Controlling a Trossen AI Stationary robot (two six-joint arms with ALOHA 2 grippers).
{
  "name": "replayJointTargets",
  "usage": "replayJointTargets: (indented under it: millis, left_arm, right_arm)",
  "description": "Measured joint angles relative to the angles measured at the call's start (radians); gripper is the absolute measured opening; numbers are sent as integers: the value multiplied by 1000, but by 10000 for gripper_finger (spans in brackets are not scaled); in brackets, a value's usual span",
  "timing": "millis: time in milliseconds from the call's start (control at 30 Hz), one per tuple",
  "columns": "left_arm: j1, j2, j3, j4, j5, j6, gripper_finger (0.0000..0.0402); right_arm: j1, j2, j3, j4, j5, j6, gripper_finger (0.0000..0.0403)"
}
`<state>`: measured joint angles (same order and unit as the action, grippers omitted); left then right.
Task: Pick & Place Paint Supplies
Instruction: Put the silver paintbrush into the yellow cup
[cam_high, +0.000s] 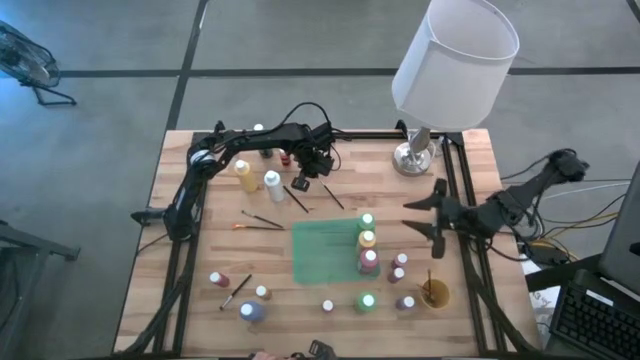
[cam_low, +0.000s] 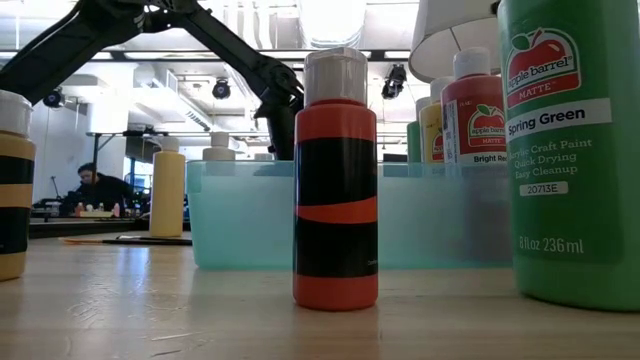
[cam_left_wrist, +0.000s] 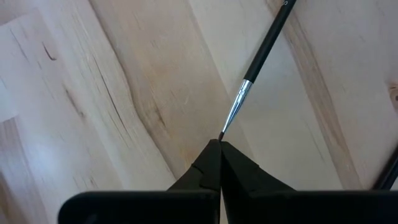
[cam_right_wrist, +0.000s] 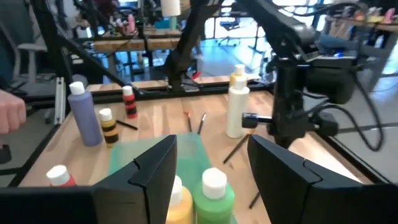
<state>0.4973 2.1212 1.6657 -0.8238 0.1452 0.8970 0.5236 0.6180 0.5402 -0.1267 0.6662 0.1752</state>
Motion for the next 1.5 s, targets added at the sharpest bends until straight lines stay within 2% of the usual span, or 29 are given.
replayJointTargets:
  millis: [100,233,500,667,833,1133,1500]
  left_arm:
    - [0,-1,0,0,0,0,0]
    - [0,-1,0,0,0,0,0]
    - [-1,-1,0,0,1,0,0]
    - [0,-1,0,0,1,0,0]
    - [1,-1,0,-1,1,0,0]
    - [13,-1,0,-8,1,-17,0]
    - [14,-1,0,-24,0,-31,0]
  right_arm:
    - [-127,41,14,14,-158,-15,194]
    - [-286,116,35,39,-308,-28,187]
    - [-539,307,134,67,-526,-48,192]
    - [-641,444,212,62,-665,-47,209]
    - [-696,569,276,56,-675,-37,223]
    - [-724,778,403,8,-677,-4,242]
    - [-776,964,435,56,-659,75,246]
